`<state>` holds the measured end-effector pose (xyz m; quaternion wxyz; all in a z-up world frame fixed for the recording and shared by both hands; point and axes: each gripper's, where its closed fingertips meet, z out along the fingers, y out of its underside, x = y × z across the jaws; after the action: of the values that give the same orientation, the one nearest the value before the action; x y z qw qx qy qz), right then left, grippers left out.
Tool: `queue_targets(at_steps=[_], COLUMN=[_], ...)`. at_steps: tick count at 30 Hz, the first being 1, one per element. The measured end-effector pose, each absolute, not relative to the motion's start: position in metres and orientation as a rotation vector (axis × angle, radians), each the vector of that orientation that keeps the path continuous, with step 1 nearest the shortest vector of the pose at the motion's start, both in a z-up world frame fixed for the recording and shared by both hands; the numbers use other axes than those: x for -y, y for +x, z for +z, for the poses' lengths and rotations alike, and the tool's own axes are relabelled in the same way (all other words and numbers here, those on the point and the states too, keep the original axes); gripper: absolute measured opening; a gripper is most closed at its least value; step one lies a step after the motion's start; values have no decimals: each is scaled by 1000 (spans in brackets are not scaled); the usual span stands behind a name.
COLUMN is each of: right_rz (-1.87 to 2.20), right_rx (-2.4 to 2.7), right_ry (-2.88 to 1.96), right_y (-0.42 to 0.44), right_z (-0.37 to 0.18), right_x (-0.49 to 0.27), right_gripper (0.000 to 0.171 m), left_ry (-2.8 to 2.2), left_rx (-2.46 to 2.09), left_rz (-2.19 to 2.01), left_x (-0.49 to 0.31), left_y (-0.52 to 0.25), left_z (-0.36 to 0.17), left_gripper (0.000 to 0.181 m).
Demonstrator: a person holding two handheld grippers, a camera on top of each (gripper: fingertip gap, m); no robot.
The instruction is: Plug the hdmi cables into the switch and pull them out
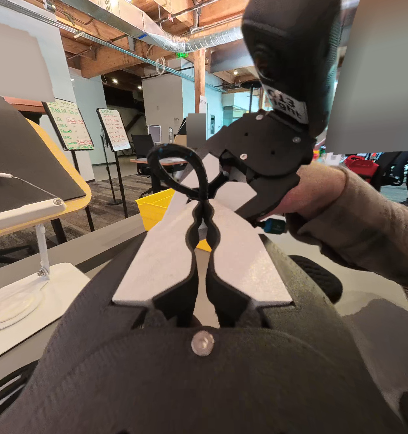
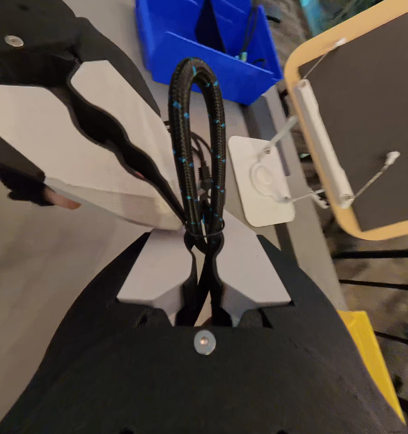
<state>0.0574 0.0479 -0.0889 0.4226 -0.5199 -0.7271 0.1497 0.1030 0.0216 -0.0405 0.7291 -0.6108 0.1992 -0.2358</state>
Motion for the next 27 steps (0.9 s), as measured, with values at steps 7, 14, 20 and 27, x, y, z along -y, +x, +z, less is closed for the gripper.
queue_targets(at_steps=[7, 14, 20, 27], right_rz=[765, 834, 825, 862], right_rx=[1906, 1802, 1733, 1661], right_ry=[-1372, -1312, -1212, -1140], right_y=[59, 53, 54, 53], right_z=[-96, -84, -76, -65], right_x=[-25, -25, -28, -30], right_gripper=[0, 0, 18, 0], left_ry=[-1348, -1330, -1291, -1301], left_rx=[-469, -472, -423, -453], left_rz=[-464, -477, -511, -552], left_x=[-23, -22, -22, -19], left_y=[103, 103, 91, 97], left_z=[-42, -36, -23, -15], left_gripper=[1, 1, 1, 1])
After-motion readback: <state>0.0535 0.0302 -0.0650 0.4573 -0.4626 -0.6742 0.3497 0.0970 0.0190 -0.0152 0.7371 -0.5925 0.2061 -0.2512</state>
